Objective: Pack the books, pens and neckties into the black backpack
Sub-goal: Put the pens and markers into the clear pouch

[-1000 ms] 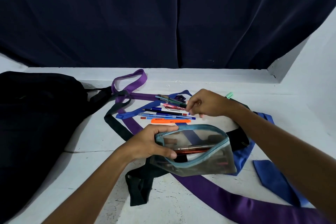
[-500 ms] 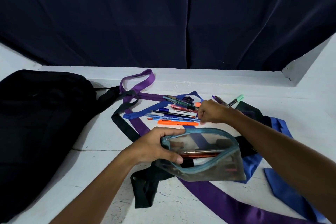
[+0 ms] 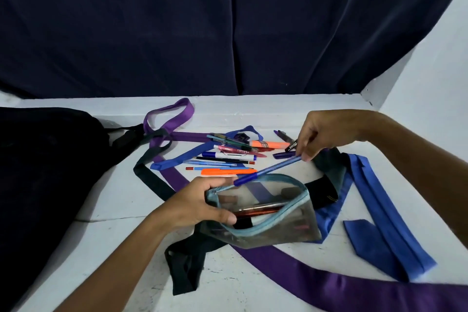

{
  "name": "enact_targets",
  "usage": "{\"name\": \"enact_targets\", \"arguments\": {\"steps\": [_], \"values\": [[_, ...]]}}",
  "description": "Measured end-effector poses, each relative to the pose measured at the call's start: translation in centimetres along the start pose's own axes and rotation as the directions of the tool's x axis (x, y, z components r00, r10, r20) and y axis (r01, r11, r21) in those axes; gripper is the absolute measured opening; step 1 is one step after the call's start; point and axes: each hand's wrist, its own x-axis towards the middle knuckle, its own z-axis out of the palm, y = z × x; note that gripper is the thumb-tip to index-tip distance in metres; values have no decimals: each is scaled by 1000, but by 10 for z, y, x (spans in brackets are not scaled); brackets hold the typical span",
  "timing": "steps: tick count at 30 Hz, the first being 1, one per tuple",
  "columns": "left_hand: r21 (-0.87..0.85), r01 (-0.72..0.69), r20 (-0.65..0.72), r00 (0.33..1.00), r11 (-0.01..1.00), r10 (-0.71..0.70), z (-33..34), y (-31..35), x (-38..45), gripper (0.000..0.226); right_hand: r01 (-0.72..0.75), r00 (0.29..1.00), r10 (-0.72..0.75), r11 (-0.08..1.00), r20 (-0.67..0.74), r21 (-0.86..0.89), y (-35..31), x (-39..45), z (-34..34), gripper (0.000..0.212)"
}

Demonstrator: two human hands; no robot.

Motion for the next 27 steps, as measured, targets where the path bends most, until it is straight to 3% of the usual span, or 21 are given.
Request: {"name": "enact_targets", "arguments": {"steps": [4, 6, 10, 14, 16, 18, 22, 27], "values": [[47, 36, -27, 999, 998, -35, 0, 3, -1, 92, -16, 996, 26, 992, 80, -125, -8, 3, 11, 7], [52, 32, -21, 999, 998, -31, 1, 5, -1, 88, 8, 993, 11, 988, 116, -157, -12, 10, 26, 8], [-8, 14, -24, 1000, 1000, -14, 3, 6, -3, 80, 52, 989, -46, 998, 143, -42, -17, 21, 49, 16], [-39, 16, -30, 999, 999, -17, 4, 6, -5, 84, 121, 988, -101, 975, -115, 187, -14, 36, 45, 14], [-38, 15, -31, 999, 999, -16, 4, 6, -5, 85, 145, 972, -102, 969, -213, 199, -14, 51, 43, 14], [-52, 14, -31, 999, 999, -15, 6, 6, -7, 82, 137, 976, -109, 980, -190, 141, -17, 71, 47, 12], [-107, 12, -34, 999, 994, -16, 9, 6, -9, 75, 26, 1000, -27, 995, -9, -99, -12, 114, 67, 5], [-192, 14, -27, 999, 981, -20, 12, 5, -11, 73, -42, 998, 52, 964, 32, -261, -3, 137, 86, 20]]}}
